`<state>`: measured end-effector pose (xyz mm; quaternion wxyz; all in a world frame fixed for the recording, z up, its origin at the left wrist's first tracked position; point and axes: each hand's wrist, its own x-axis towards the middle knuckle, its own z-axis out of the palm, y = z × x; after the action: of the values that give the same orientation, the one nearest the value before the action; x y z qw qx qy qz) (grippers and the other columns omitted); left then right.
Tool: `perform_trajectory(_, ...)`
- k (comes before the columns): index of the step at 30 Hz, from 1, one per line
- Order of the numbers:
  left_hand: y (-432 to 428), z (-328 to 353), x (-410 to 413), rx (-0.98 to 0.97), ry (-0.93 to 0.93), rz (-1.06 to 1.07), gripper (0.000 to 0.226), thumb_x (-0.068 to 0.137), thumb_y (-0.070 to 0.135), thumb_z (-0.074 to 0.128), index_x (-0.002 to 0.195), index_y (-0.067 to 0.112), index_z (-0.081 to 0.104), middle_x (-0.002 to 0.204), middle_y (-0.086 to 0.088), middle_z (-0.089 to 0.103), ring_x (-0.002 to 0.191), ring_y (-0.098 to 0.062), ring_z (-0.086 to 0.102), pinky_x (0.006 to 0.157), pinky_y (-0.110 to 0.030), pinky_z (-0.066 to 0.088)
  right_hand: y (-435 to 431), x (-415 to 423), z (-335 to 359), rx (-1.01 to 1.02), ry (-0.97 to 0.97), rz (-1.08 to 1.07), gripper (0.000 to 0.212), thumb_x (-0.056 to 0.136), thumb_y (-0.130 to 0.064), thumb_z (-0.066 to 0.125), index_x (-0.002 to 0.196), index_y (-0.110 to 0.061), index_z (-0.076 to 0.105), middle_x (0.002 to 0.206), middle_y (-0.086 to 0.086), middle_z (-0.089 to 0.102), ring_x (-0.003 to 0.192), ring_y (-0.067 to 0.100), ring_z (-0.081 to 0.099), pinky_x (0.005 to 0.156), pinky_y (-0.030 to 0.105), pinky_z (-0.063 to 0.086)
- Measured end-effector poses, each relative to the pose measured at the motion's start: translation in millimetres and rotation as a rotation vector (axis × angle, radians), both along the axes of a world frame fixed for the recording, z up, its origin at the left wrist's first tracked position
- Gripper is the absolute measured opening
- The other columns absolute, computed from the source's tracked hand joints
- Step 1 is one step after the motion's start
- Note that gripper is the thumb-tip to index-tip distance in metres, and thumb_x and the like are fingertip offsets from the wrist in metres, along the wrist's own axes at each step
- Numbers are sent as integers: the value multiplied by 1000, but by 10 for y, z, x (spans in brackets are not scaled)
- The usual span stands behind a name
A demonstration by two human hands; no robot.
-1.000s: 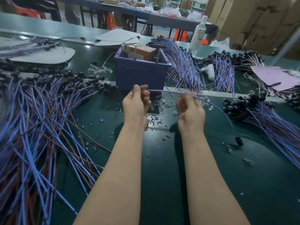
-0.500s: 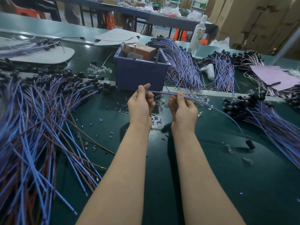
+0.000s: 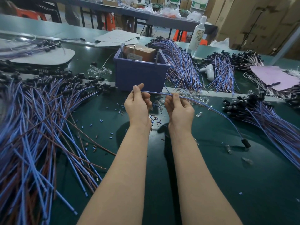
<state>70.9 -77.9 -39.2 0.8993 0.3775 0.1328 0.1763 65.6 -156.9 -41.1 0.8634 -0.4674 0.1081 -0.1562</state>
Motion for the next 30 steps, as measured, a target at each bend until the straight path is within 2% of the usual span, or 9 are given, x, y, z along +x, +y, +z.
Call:
perform_trajectory(9,261,-49,54,9,139,215,28,103,27,36,97,13,60,52,9,50,39,1,40,46,-15,35,-251,8,28,116,3,-94,23,97,-9,50,75,-8,57,53,-5,65,52,4,62,58,17,55)
perform_trajectory(12,145,-18,24,134,175,165,30,98,7,44,126,12,51,88,0,59,57,0,50,59,-18,49,-191,-7,33,155,15,-30,22,96,-8,51,77,-5,59,57,-2,67,56,7,65,62,19,57)
perform_trajectory(16,46,-52,-21,489,195,119,48,91,16,56,138,19,45,144,-5,26,111,-14,48,97,-25,42,-140,4,36,265,42,61,19,95,-6,52,79,-1,60,59,4,69,56,10,66,61,20,58)
perform_trajectory(18,30,-50,-46,710,146,139,36,91,23,59,127,17,58,143,-7,37,124,-17,43,106,-28,35,-134,15,37,307,56,94,19,95,-6,52,80,0,60,59,5,69,54,10,66,58,19,57)
perform_trajectory(20,-16,-28,-61,765,22,46,19,92,22,59,107,14,68,113,-5,64,106,-14,59,100,-33,44,-87,10,42,332,79,136,18,95,-7,53,81,1,61,59,5,69,53,10,66,56,18,56)
perform_trajectory(22,-68,-4,-86,732,-78,-111,11,94,14,57,96,12,67,91,-3,69,87,-13,63,89,-33,50,-28,4,36,314,108,195,20,95,-10,52,81,0,62,60,5,69,54,9,66,54,16,55)
perform_trajectory(25,-84,-14,-53,743,-84,-151,12,94,7,54,96,6,66,89,-9,68,84,-17,61,87,-38,51,10,-26,41,82,153,249,26,97,-19,51,78,-6,63,60,0,65,50,6,56,48,14,45)
perform_trajectory(27,-50,-15,-47,654,-69,-114,12,95,10,53,90,8,64,82,-2,66,75,-12,61,76,-32,52,-8,-53,57,-297,126,201,35,96,-22,53,65,-9,60,46,-7,52,39,3,41,41,14,32)
perform_trajectory(30,39,-22,-17,437,15,18,18,97,11,47,82,12,57,73,2,64,59,0,60,62,-19,48,7,-112,90,-785,-37,104,40,94,-26,55,58,-11,55,41,-11,45,43,7,38,49,22,33)
